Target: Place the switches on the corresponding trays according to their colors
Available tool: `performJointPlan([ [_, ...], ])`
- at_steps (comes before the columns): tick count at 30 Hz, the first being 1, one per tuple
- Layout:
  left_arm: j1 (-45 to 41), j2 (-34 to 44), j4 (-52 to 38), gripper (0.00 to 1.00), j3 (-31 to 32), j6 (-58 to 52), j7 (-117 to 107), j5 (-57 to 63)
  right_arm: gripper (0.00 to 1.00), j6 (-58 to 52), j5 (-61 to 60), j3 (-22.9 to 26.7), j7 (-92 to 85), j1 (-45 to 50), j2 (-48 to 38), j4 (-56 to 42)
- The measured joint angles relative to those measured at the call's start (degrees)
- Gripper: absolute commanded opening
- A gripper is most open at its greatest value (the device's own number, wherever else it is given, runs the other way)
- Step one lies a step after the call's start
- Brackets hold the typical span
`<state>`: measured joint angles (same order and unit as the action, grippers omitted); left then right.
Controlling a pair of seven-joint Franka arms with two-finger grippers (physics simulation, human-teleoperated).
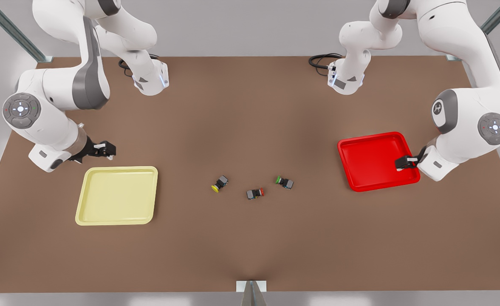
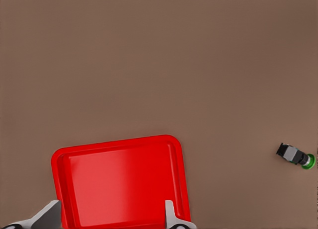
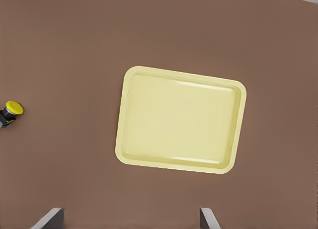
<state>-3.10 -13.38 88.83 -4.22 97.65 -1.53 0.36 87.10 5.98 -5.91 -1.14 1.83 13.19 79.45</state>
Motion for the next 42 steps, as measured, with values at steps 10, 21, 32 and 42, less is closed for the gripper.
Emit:
performJointPlan([
  [10, -0.6, -1.6, -0.9, 1.00, 0.1, -1.5, 0.1, 0.3, 1.00, 22.1, -8.1, -0.3, 82.7, 31.3, 21.8, 0.1],
  [21, -0.8, -4.2, -3.5, 1.00, 0.1, -1.0, 0.1, -0.1, 1.00, 47.7, -7.7, -0.3, 83.2, 30.5, 28.9, 14.0],
  [32, -1.0, -4.6, -3.6, 1.00, 0.1, -0.8, -0.1, 0.0, 1.00, 52.8, -6.6, -0.2, 79.1, 28.6, 28.4, 17.1],
  [42, -0.9, -5.8, -5.2, 1.00, 0.2, -1.3, 0.2, -0.2, 0.72, 54.4, -6.6, 0.0, 78.6, 27.1, 29.4, 17.0],
])
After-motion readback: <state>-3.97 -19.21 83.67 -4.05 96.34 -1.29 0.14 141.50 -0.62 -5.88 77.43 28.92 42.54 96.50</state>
